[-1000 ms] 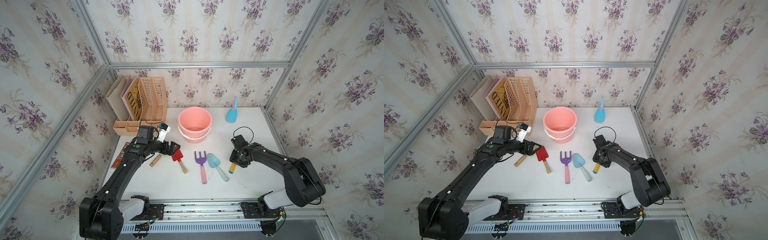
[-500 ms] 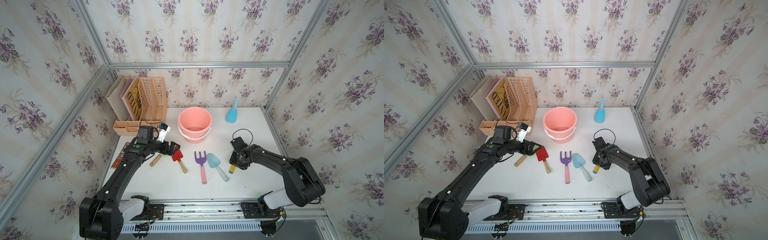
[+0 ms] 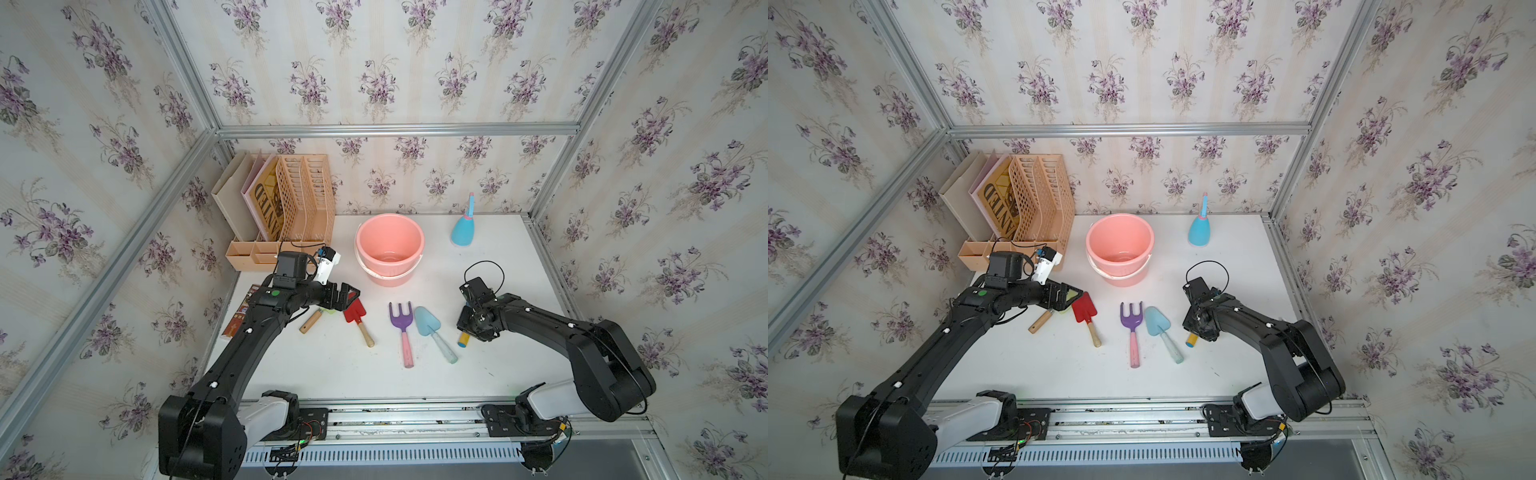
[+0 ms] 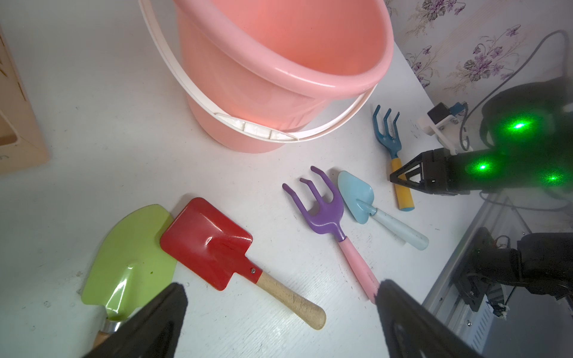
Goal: Organize the gardening tools
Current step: Pick up the gardening tool from the center of the board.
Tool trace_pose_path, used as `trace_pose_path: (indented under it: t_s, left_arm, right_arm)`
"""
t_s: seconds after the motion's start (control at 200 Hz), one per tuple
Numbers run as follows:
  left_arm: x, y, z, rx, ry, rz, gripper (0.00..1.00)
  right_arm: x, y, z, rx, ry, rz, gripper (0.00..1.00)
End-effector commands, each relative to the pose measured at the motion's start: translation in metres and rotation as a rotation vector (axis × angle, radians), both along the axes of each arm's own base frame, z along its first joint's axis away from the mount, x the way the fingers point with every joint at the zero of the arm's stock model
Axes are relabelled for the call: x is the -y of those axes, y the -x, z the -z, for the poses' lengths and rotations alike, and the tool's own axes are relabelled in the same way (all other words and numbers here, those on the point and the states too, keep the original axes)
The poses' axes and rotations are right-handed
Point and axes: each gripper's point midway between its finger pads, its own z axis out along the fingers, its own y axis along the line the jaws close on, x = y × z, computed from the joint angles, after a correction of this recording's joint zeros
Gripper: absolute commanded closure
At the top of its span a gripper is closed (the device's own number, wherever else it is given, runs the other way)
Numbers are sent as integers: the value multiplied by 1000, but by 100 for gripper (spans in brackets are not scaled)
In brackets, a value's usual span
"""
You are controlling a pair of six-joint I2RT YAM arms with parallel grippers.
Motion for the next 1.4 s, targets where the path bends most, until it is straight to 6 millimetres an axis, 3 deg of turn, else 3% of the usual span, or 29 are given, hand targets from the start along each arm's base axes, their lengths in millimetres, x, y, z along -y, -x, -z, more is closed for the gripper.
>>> trace_pose_path:
  t_s: [0.0,0.23,0.37,0.574,0.644,0.869,1.104,1.129,1.394]
  left_arm:
    - [0,-2,-2,10,-1,-2,1]
    - [0,-2,-3,13,2,-1,1]
    - [-1,-1,-5,15,0,-4,1]
    - [-2,0,-7,18,-3,-8,1]
    - [-2,0,-8,20,-1,-9,1]
    - [3,-3,-16,28,30,-1,1]
    - [16,-5,-37,61,72,34,1]
    - [18,-5,-39,65,76,40,1]
    - [49,-1,-60,84,151,139,1]
  right_arm:
    - [-4,15,5,-62,-28,3,56]
    - [-1,22,20,-102,-11,-3,58]
    - [0,24,30,-122,-2,-13,65]
    - [1,27,38,-131,5,-18,96]
    - [3,24,34,-111,16,-19,100]
    - [9,-4,-2,33,103,-73,100]
    - [-5,-27,-54,210,108,-171,100]
    - [-17,-23,-59,233,100,-221,100]
    - [-56,-25,-131,517,45,-373,100]
